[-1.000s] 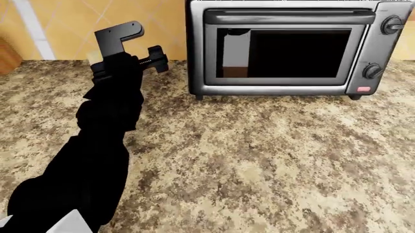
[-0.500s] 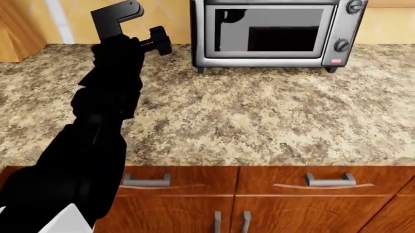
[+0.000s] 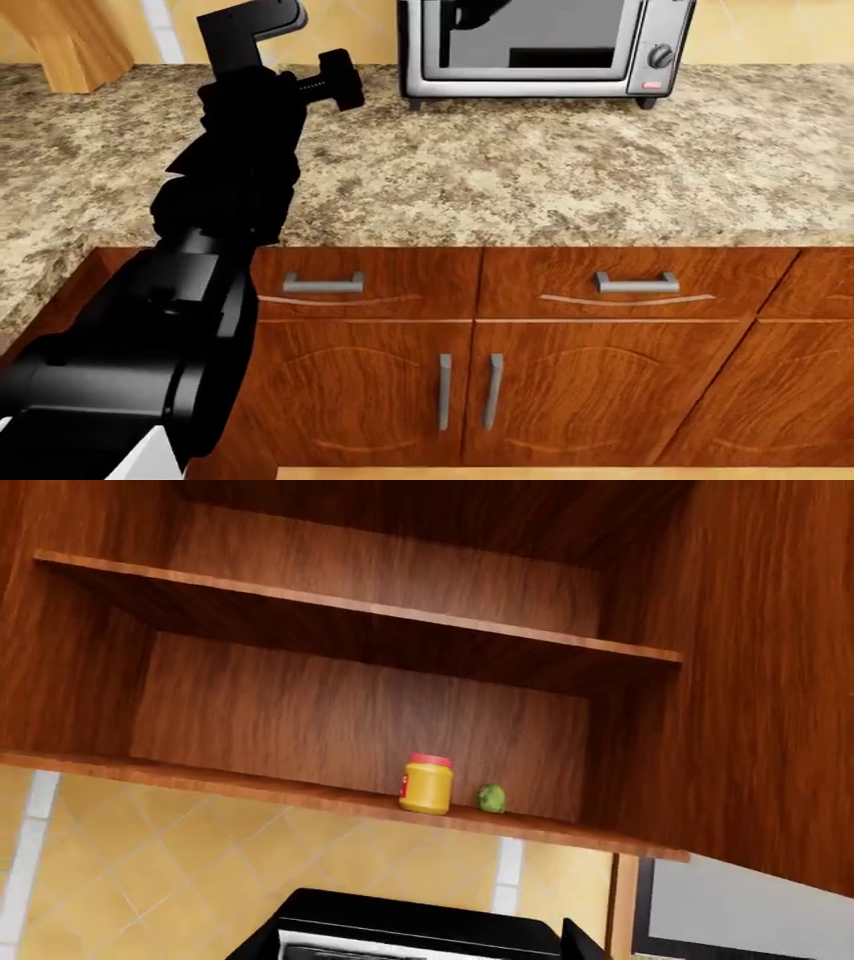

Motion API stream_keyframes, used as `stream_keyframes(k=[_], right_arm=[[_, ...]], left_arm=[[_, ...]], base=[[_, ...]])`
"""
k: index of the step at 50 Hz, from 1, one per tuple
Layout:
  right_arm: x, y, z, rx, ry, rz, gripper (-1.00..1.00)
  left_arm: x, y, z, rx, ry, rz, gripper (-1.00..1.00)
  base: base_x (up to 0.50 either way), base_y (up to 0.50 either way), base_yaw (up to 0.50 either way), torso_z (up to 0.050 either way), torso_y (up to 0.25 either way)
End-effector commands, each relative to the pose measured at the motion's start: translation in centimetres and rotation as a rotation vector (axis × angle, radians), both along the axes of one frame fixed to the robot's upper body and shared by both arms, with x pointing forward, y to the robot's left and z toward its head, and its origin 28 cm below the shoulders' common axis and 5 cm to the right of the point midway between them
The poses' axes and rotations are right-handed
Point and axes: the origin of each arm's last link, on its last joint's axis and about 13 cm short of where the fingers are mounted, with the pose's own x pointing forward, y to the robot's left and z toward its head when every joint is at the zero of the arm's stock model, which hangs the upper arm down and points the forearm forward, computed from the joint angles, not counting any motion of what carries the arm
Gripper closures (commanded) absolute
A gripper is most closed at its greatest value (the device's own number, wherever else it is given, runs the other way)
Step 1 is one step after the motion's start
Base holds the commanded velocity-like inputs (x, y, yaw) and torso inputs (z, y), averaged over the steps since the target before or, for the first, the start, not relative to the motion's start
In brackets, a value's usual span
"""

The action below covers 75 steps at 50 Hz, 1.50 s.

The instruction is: Pick the peanut butter and salsa from the counter and place them in the cabinets closest to them.

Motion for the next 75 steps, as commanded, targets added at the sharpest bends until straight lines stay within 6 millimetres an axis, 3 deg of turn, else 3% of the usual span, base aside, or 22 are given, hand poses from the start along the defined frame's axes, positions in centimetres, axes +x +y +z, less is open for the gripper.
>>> stream_keyframes(k=[1,13,19,28,43,49,60,75], right_arm=[[0.1,-0.1,-0.7,0.002,-0.001,0.013,-1.00],[0.3,-0.6,-2.7,-0.020,-0.013,0.015,-1.00],[0.8,-1.1,-5.5,0.017,0.028,0.031,-1.00],[0.7,-1.6,-10.3,0.022,0.038,0.049,-1.00],[0.4,-1.7,-16.3,0.055,0.031,0.109,-1.00],[1.2,-1.6,-19.1,0.073,0.073,0.140,-1.00],[1.6,-2.0,-21.6,0.075,0.094,0.151,-1.00],[1.1,-2.8,-24.6,0.100,0.083,0.162,-1.00]], left_arm=[[0.0,-0.1,0.0,0.003,-0.001,-0.009,-1.00],[-0.1,0.0,1.2,-0.036,-0.041,-0.041,-1.00],[-3.4,0.3,2.2,-0.027,-0.118,-0.069,-1.00],[-8.7,1.0,2.0,0.025,-0.198,-0.086,-1.00],[-12.6,1.9,0.9,0.093,-0.252,-0.083,-1.00],[-13.4,2.3,0.5,0.091,-0.256,-0.079,-1.00],[-14.6,3.0,0.5,0.080,-0.275,-0.058,-1.00],[-18.3,3.6,-1.0,0.080,-0.309,-0.063,-1.00]], base=[[0.00,0.00,0.00,0.000,0.000],[0.00,0.00,0.00,0.000,0.000],[-0.05,-0.23,0.00,0.000,0.000],[-0.01,-0.50,0.00,0.000,0.000],[0.00,-0.50,0.00,0.000,0.000],[0.00,-0.50,0.00,0.000,0.000],[0.00,-0.50,0.00,0.000,0.000],[0.02,-0.50,0.00,0.000,0.000]])
